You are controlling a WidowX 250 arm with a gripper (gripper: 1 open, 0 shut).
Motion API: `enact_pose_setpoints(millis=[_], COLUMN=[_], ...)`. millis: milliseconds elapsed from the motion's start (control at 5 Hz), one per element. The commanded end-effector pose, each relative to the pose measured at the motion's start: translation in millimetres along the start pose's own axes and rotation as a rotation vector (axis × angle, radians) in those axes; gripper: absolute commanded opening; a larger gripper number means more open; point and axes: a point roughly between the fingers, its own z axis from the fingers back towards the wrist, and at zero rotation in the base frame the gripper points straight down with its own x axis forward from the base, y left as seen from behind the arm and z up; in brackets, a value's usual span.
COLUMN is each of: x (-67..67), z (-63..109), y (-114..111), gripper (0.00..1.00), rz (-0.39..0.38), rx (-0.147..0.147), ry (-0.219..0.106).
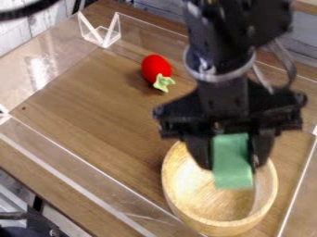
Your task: Put the green block in the brown bowl
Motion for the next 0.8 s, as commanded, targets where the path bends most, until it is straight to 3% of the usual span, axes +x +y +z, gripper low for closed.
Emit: enact_pose_setpoints(millis=[0, 200, 600], x=[1.1, 17.8, 23.3], z=[-4.3, -4.3, 3.9], y=[-5.7, 3.5, 6.3], gripper=[0.0, 0.0, 0.0], rz=[-0.035, -0.127, -0.208], rx=[-0.048, -0.045, -0.02], ry=[-0.001, -0.013, -0.026])
